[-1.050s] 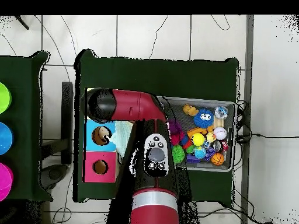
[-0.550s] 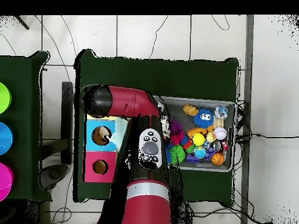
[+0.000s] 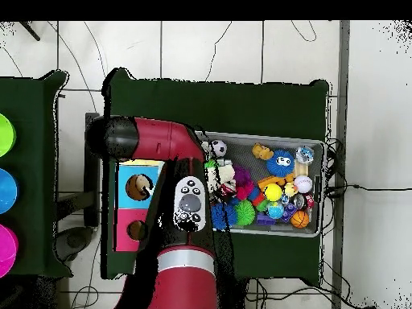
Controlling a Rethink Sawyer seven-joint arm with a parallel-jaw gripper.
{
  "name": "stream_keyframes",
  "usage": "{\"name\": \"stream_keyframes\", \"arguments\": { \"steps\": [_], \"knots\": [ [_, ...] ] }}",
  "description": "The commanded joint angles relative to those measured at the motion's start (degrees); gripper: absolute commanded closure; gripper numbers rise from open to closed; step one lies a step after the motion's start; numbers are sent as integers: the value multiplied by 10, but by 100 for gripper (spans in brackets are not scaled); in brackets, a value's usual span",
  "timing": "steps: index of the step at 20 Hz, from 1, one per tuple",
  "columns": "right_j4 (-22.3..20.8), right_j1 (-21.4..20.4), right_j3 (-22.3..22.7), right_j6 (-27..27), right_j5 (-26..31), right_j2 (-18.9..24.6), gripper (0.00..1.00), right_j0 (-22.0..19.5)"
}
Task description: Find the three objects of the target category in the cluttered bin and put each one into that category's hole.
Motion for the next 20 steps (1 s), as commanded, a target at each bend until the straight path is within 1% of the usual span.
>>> {"name": "stream_keyframes", "arguments": {
  "steps": [1, 10, 15, 17, 20],
  "knots": [
    [13, 34, 51, 135, -31, 5, 100, 20],
    [-1, 27, 96, 113, -77, -12, 100, 19],
    [-23, 12, 113, 108, -41, -58, 100, 32],
    [-33, -1, 126, 89, -24, -69, 100, 29],
    [-40, -25, 154, 54, -7, -66, 100, 15]
  ]
}}
